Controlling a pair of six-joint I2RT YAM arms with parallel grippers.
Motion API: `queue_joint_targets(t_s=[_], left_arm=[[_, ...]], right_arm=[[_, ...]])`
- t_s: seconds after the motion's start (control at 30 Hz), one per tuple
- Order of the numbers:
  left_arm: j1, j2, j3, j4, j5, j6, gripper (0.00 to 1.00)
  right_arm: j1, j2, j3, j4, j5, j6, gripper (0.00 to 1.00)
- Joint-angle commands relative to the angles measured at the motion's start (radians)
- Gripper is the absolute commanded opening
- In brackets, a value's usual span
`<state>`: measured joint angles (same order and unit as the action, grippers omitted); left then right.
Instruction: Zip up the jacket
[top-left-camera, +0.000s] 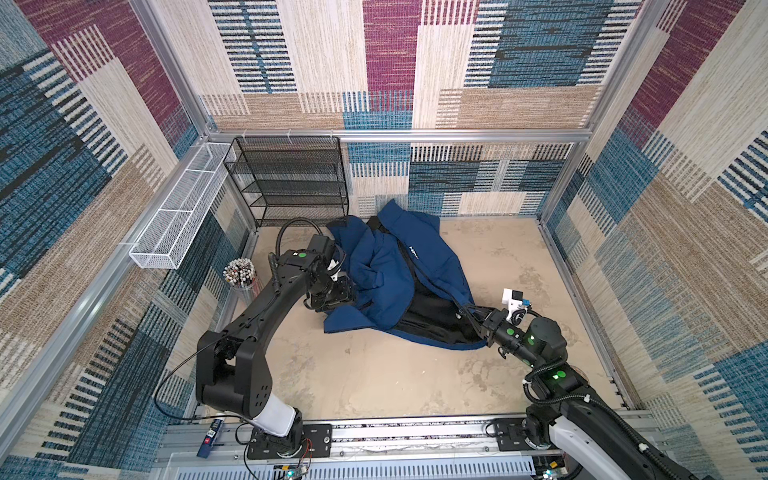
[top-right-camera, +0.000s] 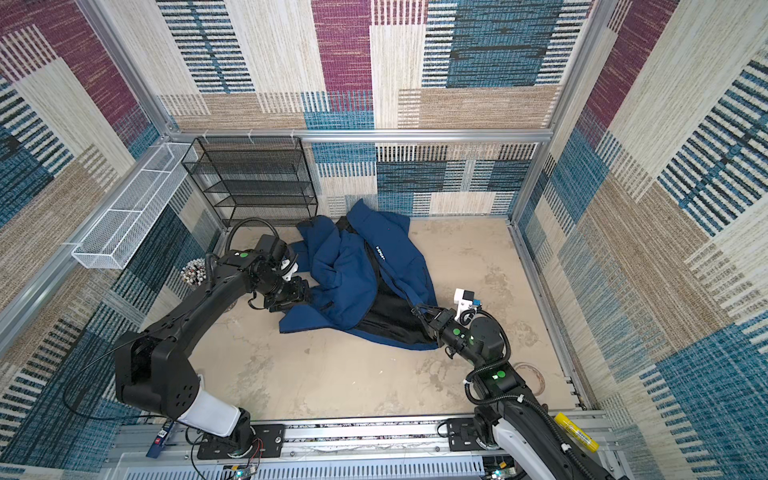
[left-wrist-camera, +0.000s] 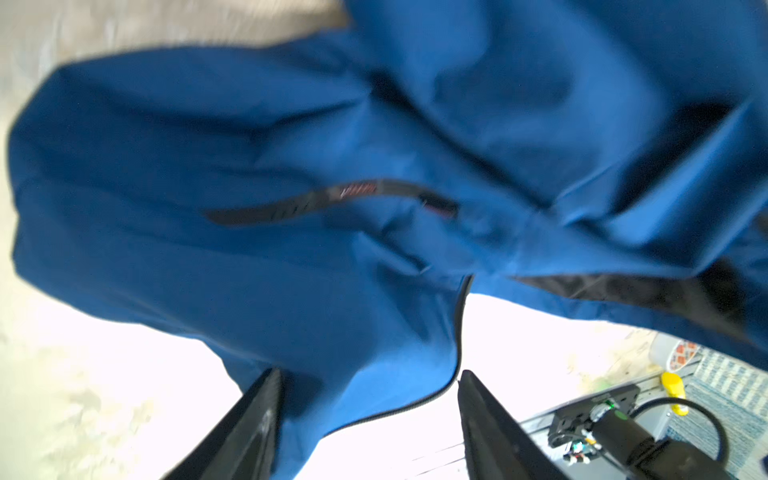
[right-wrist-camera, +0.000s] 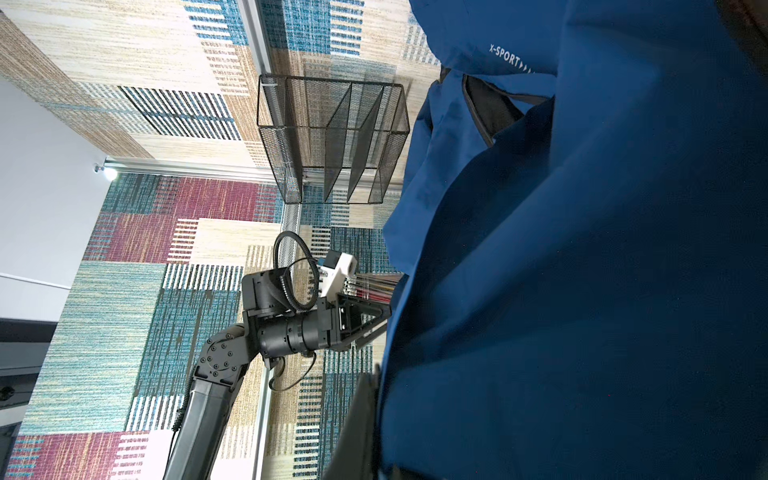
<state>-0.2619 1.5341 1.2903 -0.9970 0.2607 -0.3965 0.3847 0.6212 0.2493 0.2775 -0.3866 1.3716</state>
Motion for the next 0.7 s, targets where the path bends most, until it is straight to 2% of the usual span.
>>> queue_joint_targets(t_s=[0.0,0.23,0.33,0.47,0.67], left_arm=[[0.005,-0.067,-0.073,-0.017,-0.038,-0.024,0.72],[0.066,-0.207,-0.264,0.013,-0.028,-0.08,0.74],[0.106,-0.264,-0.357,0.07,0.025,-0.142,0.74],[0.108,-0.324,-0.447,0.107,0.057,-0.228,0.71],[0.1,-0.385,-0.555,0.089,-0.071,-0.26,0.61]], right_arm=[[0.0,-0.006,0.002,0.046,-0.024,-0.014,0.0],[0.0,-0.021,-0.007,0.046,-0.035,-0.014,0.0],[0.001,-0.033,-0.007,0.036,-0.035,-0.014,0.0],[0.0,-0.047,-0.006,0.025,-0.037,-0.013,0.0],[0.0,-0.044,-0.022,0.046,-0.049,-0.005,0.0]])
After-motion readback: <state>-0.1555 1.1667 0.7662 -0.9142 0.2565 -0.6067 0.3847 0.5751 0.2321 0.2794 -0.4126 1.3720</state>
